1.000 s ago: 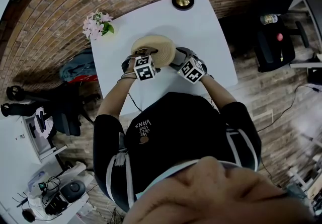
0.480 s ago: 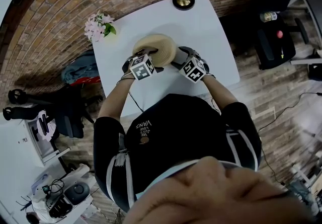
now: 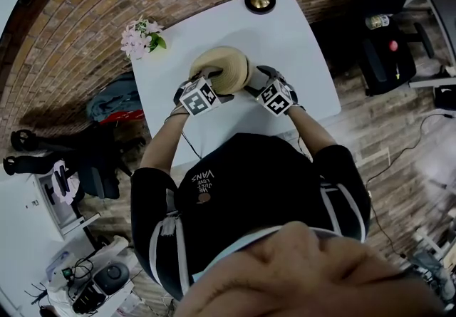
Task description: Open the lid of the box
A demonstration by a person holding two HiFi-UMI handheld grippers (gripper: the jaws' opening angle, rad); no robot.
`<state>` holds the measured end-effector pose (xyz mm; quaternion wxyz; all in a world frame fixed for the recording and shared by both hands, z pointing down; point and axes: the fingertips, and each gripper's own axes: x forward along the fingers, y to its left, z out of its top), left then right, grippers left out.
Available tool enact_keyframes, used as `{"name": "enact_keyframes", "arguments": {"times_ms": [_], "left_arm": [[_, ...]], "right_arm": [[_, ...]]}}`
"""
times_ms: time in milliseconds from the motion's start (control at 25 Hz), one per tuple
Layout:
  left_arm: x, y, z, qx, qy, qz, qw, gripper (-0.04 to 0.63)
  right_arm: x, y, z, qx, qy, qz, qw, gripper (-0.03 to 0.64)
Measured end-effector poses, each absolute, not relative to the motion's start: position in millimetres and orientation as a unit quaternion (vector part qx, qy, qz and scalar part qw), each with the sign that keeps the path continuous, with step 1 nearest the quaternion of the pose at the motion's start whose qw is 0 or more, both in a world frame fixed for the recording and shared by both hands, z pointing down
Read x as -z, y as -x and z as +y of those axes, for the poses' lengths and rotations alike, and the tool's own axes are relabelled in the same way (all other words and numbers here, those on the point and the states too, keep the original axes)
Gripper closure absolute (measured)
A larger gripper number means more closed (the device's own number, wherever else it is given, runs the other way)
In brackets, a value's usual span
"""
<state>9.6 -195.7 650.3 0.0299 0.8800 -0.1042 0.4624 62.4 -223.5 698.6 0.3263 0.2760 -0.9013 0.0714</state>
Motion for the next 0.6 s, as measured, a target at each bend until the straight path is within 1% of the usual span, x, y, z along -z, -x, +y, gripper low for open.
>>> {"name": "enact_keyframes", "arguments": {"times_ms": [280, 600], "left_arm": [[-639, -4, -196, -0.437, -0.892, -0.116, 0.022, 0.213], [-626, 9, -193, -0.397, -0.909, -0.127, 0.009, 0.216]], "right_arm": [[-698, -59, -222, -0.083, -0.296, -0.894, 0.327, 0.301], [-692, -58, -215, -0.125, -0.334, -0.881, 0.310, 0.301]]}}
